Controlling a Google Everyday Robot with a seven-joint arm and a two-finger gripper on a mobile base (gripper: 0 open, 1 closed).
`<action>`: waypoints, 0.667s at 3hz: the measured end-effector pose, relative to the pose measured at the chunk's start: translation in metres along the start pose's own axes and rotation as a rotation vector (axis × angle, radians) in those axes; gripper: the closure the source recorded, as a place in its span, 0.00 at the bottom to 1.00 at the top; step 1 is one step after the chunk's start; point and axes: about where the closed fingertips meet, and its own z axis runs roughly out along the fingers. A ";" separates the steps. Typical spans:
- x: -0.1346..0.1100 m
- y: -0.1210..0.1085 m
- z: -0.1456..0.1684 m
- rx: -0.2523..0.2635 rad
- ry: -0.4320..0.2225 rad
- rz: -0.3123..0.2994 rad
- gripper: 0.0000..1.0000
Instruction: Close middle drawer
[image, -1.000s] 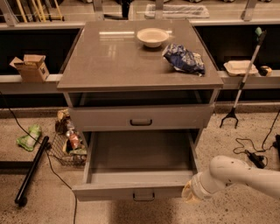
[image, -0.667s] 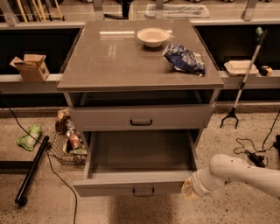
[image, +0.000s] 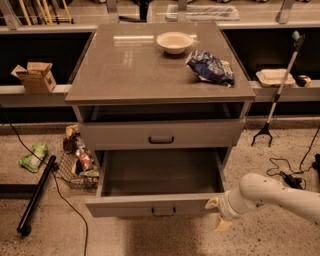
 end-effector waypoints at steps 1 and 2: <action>0.001 -0.016 0.001 0.007 -0.018 -0.008 0.00; 0.001 -0.021 0.001 0.007 -0.023 -0.011 0.00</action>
Offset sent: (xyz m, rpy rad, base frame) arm 0.0596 0.0050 0.0041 0.0453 -0.0243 0.0299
